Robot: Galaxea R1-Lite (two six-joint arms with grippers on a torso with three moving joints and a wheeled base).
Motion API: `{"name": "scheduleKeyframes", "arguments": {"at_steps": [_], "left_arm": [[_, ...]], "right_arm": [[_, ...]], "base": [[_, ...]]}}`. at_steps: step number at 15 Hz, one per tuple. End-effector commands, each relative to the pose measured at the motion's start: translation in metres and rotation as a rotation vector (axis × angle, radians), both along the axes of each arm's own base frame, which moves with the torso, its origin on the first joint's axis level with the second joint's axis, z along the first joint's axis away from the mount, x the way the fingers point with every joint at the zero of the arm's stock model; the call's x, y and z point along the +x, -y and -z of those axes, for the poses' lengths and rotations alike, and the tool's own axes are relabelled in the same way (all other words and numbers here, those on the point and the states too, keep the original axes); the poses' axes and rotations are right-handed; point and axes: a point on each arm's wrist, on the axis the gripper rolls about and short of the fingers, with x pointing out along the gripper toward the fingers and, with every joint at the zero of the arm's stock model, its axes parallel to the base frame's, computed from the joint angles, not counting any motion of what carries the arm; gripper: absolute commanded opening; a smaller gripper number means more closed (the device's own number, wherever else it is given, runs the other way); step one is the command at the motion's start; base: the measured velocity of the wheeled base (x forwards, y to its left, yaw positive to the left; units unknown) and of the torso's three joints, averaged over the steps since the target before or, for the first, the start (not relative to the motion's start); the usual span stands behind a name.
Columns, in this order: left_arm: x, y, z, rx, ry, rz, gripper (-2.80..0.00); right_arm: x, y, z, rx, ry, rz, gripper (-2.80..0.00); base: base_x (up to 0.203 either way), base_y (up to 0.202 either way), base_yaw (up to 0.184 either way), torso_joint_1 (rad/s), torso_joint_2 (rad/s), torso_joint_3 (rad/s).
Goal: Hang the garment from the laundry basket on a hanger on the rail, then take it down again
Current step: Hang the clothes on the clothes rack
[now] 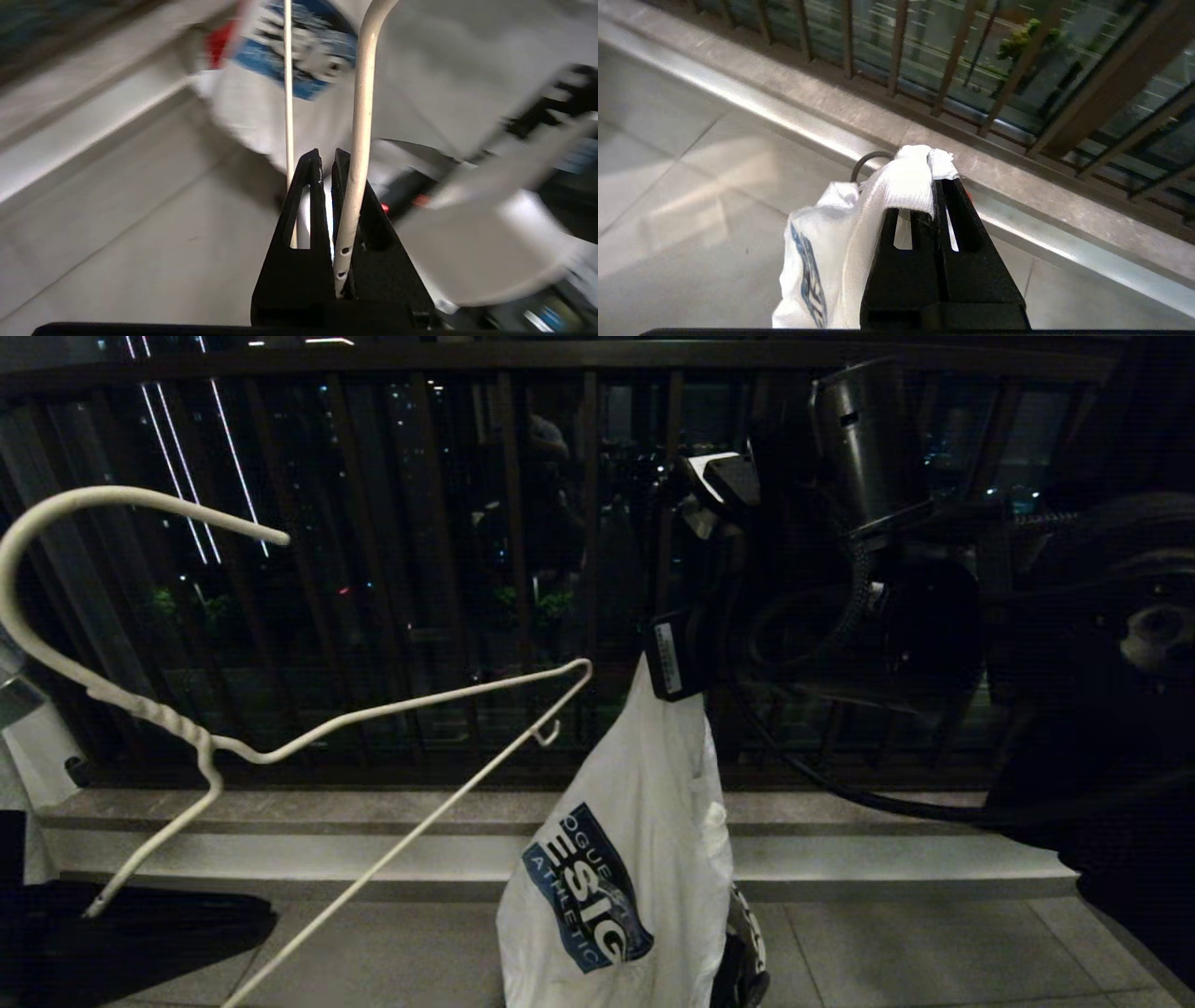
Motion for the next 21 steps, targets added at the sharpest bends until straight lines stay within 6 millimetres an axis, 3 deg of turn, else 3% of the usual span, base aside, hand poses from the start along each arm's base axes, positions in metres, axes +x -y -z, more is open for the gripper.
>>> {"name": "scheduleKeyframes", "arguments": {"at_steps": [1,5,10,21], "left_arm": [[0.003,0.004,0.001,-0.012,-0.031,0.028,-2.8],[-0.005,0.001,-0.006,-0.03,-0.052,0.079,-2.8],[0.006,0.012,-0.008,-0.066,-0.132,0.048,-2.8],[0.026,0.03,-0.004,-0.139,-0.157,0.006,-2.8]], "right_arm": [[0.007,-0.007,-0.007,0.014,-0.001,0.026,-2.8],[0.015,-0.015,-0.019,0.029,-0.027,0.056,-2.8],[0.029,-0.029,-0.004,0.032,-0.043,0.081,-2.8],[0.027,-0.04,0.0,0.08,-0.056,0.074,-2.8]], "base": [[0.0,0.0,0.0,0.0,0.0,0.0],[0.0,0.0,0.0,0.0,0.0,0.0],[0.0,0.0,0.0,0.0,0.0,0.0],[0.0,0.0,0.0,0.0,0.0,0.0]]}}
